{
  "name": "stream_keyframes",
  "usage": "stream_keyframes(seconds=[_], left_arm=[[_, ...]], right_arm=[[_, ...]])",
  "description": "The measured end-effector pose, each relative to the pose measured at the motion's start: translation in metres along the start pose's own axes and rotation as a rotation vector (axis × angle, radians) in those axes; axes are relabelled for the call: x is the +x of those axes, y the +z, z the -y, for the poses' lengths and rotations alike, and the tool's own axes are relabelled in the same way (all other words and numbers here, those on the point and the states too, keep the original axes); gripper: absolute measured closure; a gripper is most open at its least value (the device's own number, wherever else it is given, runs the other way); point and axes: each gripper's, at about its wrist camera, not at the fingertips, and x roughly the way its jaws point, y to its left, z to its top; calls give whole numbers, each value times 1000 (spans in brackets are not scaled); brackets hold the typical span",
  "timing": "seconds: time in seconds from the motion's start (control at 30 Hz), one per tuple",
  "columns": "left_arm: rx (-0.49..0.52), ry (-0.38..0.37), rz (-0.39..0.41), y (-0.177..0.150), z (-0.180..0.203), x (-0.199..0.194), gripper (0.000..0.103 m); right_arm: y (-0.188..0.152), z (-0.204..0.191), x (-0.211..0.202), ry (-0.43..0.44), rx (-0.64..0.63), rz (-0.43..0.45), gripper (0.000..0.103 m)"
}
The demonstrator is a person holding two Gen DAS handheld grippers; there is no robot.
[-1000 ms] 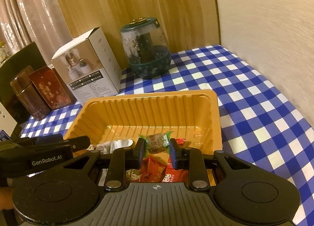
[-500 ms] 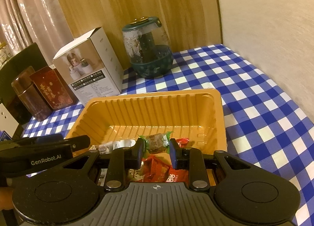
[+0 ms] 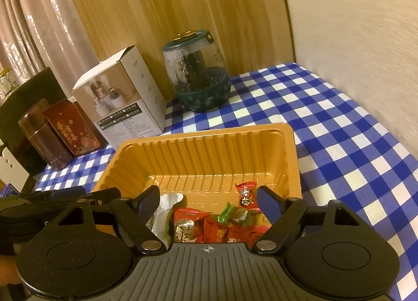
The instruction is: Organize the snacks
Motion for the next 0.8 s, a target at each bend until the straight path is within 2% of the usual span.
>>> stream_keyframes(seconds=[0.63,0.8], left_arm=[[-4,0,6,3,3,-7,34],[-5,4,11,3,4,-13,30]], right_arm=[[1,4,-5,-11,3,3,22],[1,5,-13,-14,3,12,22]])
